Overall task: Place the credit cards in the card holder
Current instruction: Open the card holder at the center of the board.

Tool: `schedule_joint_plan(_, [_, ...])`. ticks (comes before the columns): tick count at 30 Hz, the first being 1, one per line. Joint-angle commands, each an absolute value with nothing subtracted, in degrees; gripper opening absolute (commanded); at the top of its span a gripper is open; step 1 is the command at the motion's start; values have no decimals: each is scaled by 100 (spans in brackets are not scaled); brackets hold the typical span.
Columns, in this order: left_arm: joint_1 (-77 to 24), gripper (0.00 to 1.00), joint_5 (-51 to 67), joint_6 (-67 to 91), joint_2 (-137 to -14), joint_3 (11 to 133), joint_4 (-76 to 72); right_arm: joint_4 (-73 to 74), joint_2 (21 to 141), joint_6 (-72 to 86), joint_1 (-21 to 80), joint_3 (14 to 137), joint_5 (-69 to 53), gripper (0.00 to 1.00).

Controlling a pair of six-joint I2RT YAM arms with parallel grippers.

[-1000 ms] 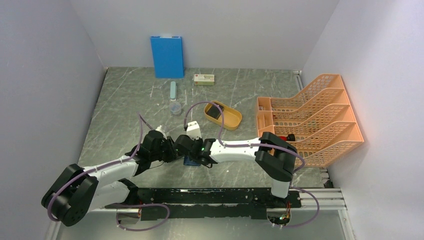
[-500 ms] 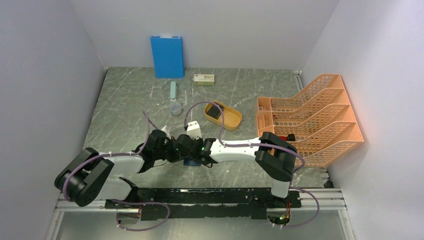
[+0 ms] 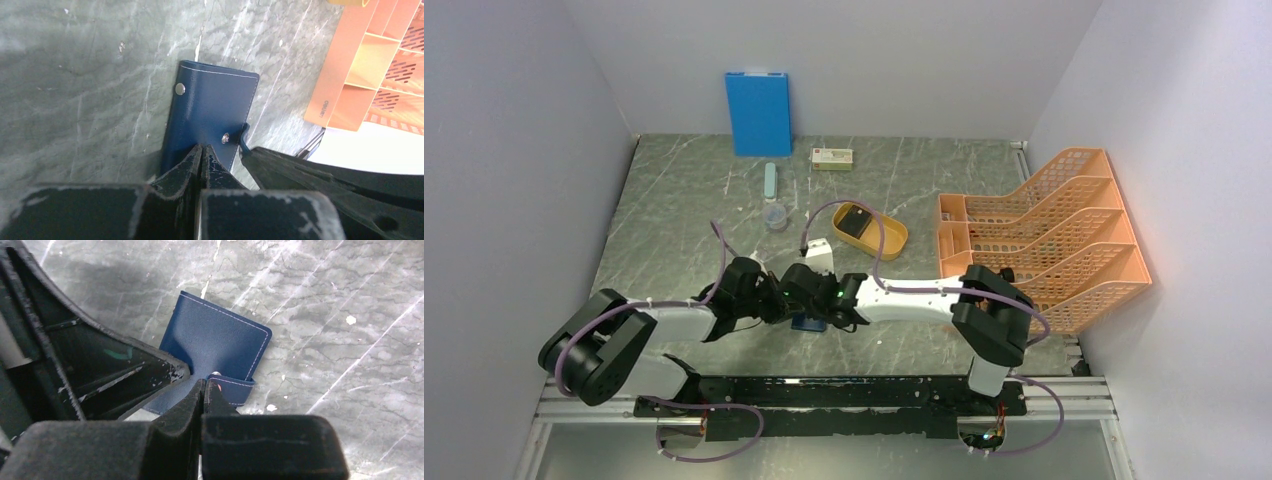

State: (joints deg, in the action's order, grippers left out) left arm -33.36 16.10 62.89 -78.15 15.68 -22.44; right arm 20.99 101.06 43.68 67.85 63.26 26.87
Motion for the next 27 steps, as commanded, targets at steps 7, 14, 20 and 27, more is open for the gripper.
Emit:
schedule_joint_plan(7, [-3313,5,714,6157,-8297,1467,-1249,2135,9313,4643,6594,5882,2570,0])
schedule_joint_plan(14, [-3313,5,812,5863,-7919,1804,-803,2014,8388,4826,6094,4840,2404,0])
schedule_joint_plan(20, [-3313,17,901,5624,-7619,1923,-633,1905,8046,4847,5816,4344,2166,11])
schedule_joint_plan(27, [-3313,49,1017,5426,-7055,2157,-185,1770,7494,4753,5685,4103,1863,53])
